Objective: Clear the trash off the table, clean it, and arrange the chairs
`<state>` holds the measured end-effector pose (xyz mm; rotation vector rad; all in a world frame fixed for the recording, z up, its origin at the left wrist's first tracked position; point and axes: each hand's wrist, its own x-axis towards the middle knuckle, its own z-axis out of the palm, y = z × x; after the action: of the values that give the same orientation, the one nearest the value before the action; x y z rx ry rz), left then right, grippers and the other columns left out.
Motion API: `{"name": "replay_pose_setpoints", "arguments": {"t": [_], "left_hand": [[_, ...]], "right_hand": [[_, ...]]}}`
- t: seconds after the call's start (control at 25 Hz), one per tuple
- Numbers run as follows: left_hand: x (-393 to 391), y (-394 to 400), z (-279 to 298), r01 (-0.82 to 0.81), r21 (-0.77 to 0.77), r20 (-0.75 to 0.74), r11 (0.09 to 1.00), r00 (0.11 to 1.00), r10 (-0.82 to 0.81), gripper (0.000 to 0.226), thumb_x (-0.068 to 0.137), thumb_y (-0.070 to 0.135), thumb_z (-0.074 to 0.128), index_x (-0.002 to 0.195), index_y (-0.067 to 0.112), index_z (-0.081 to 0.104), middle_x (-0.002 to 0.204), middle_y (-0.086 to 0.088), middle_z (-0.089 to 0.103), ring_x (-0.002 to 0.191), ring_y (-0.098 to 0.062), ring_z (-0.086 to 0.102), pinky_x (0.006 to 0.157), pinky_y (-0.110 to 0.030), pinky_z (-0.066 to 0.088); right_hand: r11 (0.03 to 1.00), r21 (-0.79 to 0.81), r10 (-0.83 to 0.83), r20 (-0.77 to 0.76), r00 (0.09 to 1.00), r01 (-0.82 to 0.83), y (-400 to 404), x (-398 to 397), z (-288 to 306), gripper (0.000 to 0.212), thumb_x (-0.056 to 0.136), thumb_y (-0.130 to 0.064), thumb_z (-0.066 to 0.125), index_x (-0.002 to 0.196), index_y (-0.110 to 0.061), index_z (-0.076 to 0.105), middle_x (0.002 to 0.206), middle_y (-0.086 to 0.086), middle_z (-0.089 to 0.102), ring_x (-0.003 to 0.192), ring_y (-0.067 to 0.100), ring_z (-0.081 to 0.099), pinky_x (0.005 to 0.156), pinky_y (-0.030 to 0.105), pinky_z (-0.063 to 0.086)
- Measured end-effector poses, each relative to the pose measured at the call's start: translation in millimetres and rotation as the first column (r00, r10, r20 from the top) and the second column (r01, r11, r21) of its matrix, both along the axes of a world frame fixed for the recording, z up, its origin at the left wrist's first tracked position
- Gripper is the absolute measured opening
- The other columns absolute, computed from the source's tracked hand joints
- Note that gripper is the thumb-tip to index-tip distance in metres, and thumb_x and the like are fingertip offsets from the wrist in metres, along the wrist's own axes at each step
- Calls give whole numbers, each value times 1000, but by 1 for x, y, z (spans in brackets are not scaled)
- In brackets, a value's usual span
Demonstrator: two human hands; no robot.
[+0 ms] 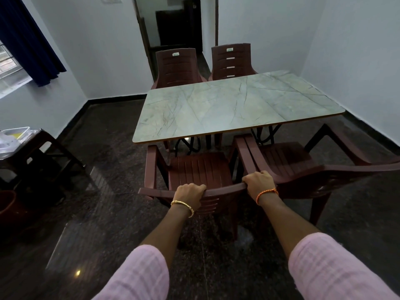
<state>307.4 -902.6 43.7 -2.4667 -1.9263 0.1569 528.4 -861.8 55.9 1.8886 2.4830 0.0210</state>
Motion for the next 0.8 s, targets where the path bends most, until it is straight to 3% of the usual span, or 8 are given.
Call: {"name": "replay_pose_setpoints", "arguments": {"t": [0.24,0.36,0.48,0.56,0.64,0.72,0.8], "left_hand": [[6,5,1,73,-3,25,997,997,-72,15,88,25,52,99,15,54,92,-6,67,84,-29,65,69,-37,48],[3,0,3,96,14,109,995,989,-97,43,82,61,47,86,19,53,79,0,64,72,-23,63,61,-31,42],[3,-7,9,71,-48,202,996,978,-60,63,72,86,22,68,27,42,62,7,52,57,-16,52,54,-28,35],[1,1,16,-20,-210,280,977,957,80,68,72,87,16,70,28,51,68,6,56,63,-16,54,57,-30,41],[-5,15,20,-104,-402,350,910,901,257,78,77,82,21,94,20,66,92,-2,65,84,-22,61,76,-36,51],[-15,25,21,-131,-474,343,871,883,320,74,83,74,27,104,14,66,106,-9,66,95,-25,61,84,-36,49],[-36,36,21,-154,-446,321,882,892,318,62,88,65,35,102,12,66,109,-11,65,97,-27,61,81,-35,45]], "right_hand": [[999,-20,-26,-8,1000,25,4,12,3,29,90,-11,46,104,-25,67,104,-3,67,104,17,58,98,31,34],[998,-44,-56,-13,998,55,1,7,4,27,89,-10,48,105,-24,64,108,-2,66,107,19,56,100,32,34],[970,-224,-77,84,993,94,4,-6,19,33,84,-10,56,114,-23,58,120,2,61,115,22,54,107,38,29],[882,-438,-63,253,965,173,8,-22,31,56,79,-24,68,130,-18,47,136,6,52,129,27,46,114,48,21],[761,-604,-17,347,938,238,13,-46,43,89,69,-47,75,142,-17,34,148,9,38,137,33,35,116,55,17],[694,-691,24,305,952,204,17,-72,49,103,60,-58,77,143,-17,34,149,9,35,135,34,37,113,52,28],[590,-803,9,114,993,87,20,-97,49,99,57,-60,78,138,-17,42,144,6,42,130,29,43,107,43,39]]}}
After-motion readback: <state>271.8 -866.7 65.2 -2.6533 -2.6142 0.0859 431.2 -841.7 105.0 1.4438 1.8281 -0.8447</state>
